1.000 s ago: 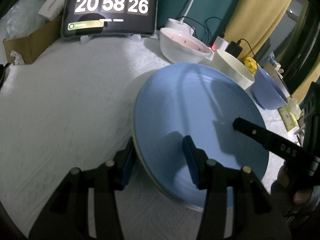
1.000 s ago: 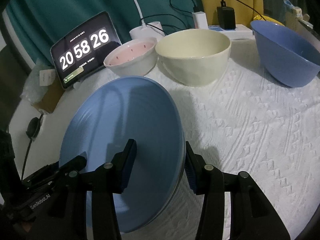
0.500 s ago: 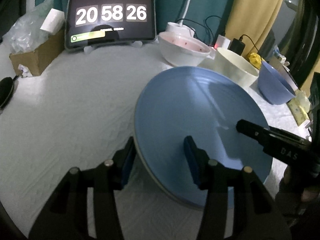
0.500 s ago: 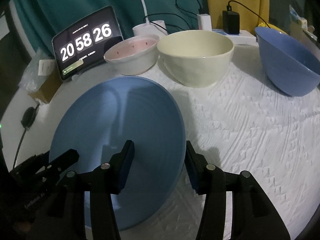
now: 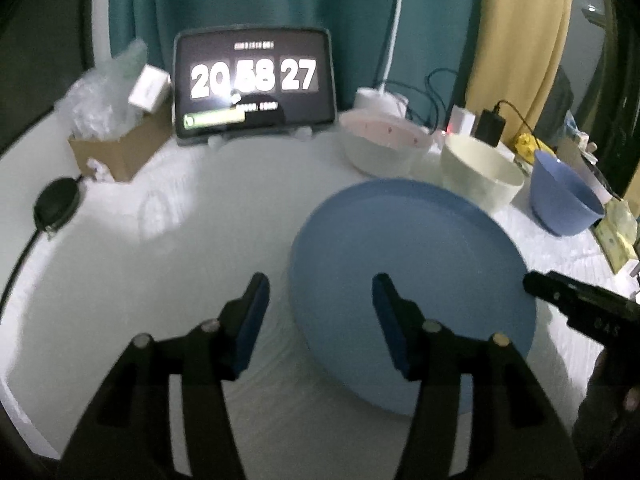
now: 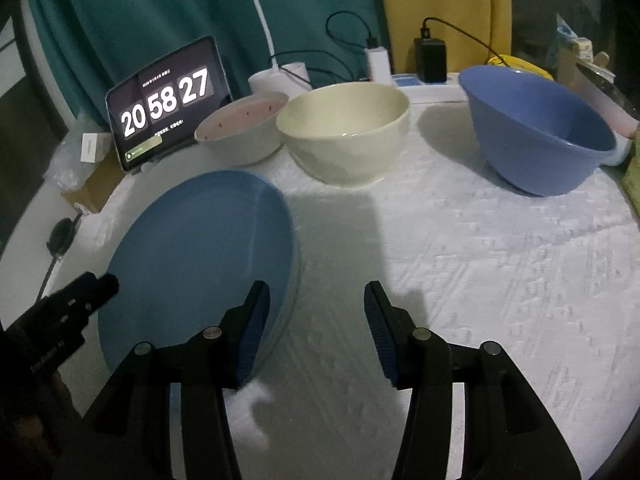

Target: Organize plates and bowls

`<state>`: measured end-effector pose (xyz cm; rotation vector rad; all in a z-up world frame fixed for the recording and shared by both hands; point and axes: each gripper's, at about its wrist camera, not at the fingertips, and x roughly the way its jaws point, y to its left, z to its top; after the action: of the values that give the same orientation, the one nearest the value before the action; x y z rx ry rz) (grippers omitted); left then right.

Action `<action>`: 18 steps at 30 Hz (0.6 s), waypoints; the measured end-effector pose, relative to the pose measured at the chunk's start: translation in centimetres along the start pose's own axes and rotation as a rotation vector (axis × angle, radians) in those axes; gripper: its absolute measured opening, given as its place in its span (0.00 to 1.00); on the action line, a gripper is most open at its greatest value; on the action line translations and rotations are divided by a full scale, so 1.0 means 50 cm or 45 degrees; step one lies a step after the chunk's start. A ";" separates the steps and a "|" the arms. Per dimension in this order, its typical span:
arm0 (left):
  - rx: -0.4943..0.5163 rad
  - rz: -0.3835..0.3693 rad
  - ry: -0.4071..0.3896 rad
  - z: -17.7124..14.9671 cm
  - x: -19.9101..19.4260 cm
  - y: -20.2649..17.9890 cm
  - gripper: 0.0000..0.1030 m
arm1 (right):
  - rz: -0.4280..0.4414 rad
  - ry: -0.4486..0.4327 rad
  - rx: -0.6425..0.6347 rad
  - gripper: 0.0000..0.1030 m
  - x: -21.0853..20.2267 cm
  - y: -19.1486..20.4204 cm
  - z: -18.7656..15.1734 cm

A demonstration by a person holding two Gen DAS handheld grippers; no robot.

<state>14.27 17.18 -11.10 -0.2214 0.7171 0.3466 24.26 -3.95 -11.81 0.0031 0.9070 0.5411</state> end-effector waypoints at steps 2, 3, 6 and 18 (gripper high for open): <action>0.011 0.002 -0.026 0.004 -0.012 -0.013 0.55 | 0.010 -0.006 -0.006 0.51 -0.010 -0.006 -0.001; 0.019 0.000 -0.039 0.006 -0.018 -0.022 0.55 | 0.002 -0.014 -0.011 0.51 -0.017 -0.009 -0.002; 0.041 -0.001 -0.059 0.010 -0.031 -0.045 0.55 | 0.014 -0.022 -0.019 0.51 -0.037 -0.019 -0.002; 0.096 -0.065 -0.103 0.021 -0.064 -0.131 0.56 | 0.007 -0.078 0.007 0.51 -0.090 -0.080 -0.005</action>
<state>15.20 10.73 -7.66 -0.1533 0.6421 0.2782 23.63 -9.47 -9.51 0.0271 0.8489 0.5408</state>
